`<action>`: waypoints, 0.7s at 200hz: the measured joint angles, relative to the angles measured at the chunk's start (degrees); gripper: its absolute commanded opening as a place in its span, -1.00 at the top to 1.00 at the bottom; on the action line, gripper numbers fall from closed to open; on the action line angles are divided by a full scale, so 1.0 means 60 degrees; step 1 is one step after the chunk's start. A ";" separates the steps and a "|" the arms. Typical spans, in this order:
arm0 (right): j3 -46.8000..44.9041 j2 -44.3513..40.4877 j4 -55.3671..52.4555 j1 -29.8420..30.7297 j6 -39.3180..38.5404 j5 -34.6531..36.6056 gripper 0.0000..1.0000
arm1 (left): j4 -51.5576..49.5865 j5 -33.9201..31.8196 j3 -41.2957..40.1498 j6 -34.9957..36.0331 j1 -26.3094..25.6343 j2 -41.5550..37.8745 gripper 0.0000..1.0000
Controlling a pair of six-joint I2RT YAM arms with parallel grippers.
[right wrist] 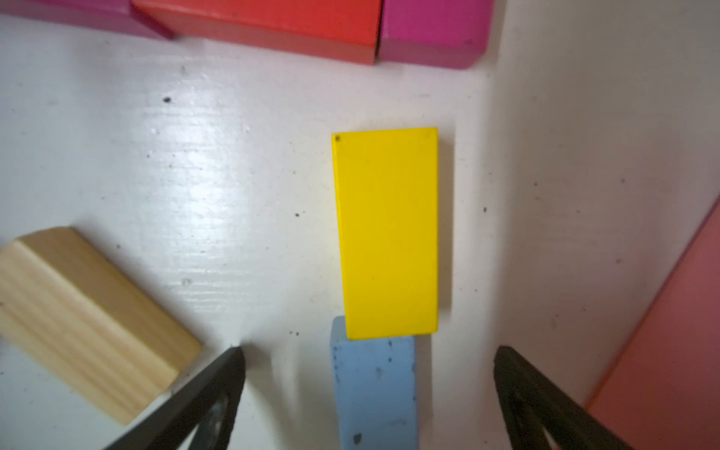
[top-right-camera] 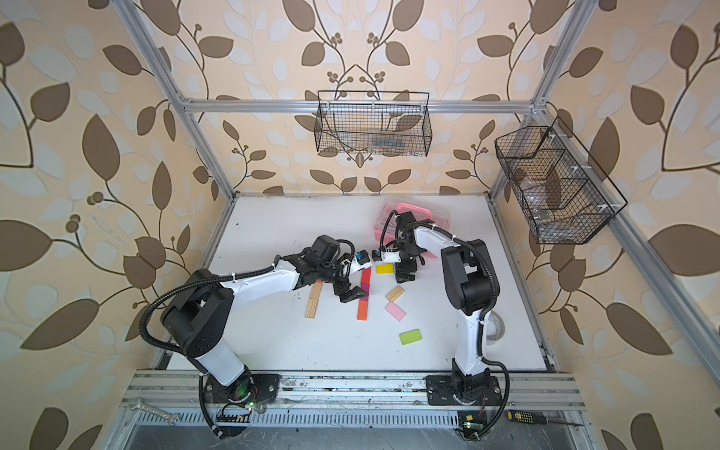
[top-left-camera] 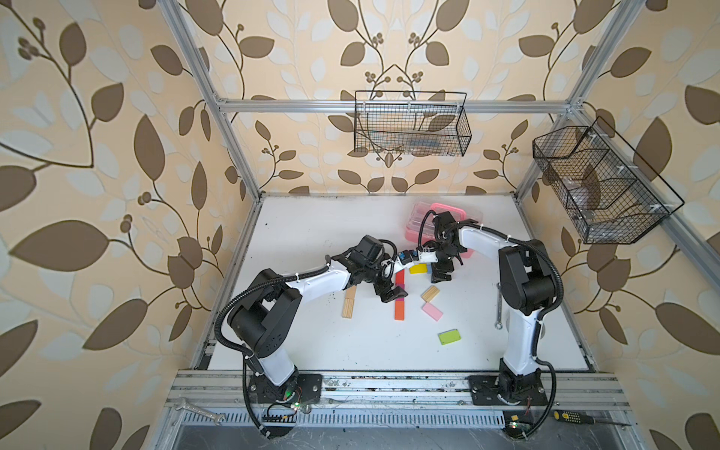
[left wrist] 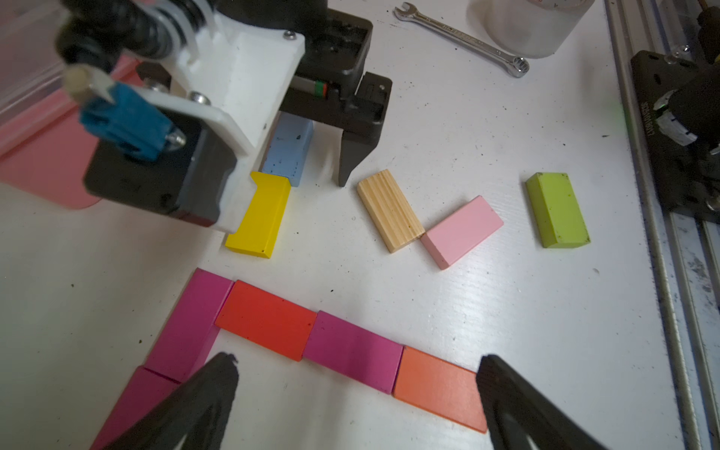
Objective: Assemble the number 7 with building blocks
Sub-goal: Assemble the building block at the center of the board, then pick up the building block from the center of the board.
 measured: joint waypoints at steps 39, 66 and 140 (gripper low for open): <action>-0.0313 -0.1883 0.0328 -0.0076 0.0634 -0.0368 -1.00 | 0.0033 0.0025 -0.0004 -0.0120 0.0000 -0.0058 -0.98; -0.0845 -0.3905 0.1086 0.0040 0.1807 -0.0718 -1.00 | 0.0007 0.0073 -0.0018 -0.0510 0.0000 -0.0528 -0.98; -0.3734 -0.7566 0.4761 -0.0244 1.2036 -0.1668 -1.00 | -0.0707 0.0171 -0.0029 -0.3344 0.0000 -0.2852 -0.98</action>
